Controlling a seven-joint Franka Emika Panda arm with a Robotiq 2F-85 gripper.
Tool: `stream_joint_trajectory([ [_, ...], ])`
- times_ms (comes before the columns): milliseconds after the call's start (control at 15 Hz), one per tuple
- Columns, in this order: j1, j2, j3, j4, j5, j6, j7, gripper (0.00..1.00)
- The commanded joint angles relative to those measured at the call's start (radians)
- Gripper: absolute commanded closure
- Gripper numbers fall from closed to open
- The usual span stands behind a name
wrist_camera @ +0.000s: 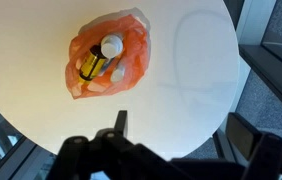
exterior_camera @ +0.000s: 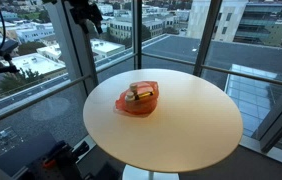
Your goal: Remove the bottle with a yellow cap from the plastic bag and put it on the table
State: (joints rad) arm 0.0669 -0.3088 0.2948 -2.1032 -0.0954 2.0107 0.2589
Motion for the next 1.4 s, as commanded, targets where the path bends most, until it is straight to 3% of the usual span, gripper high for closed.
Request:
stream_joint_trajectory([
  [0, 0.026, 0.004, -0.022, 0.003, -0.009, -0.003, 0.007, 0.0],
  [667, 0.026, 0.003, -0.022, 0.003, -0.009, -0.003, 0.007, 0.0],
  [1333, 0.016, 0.127, -0.067, 0.048, -0.01, 0.082, 0.028, 0.0],
])
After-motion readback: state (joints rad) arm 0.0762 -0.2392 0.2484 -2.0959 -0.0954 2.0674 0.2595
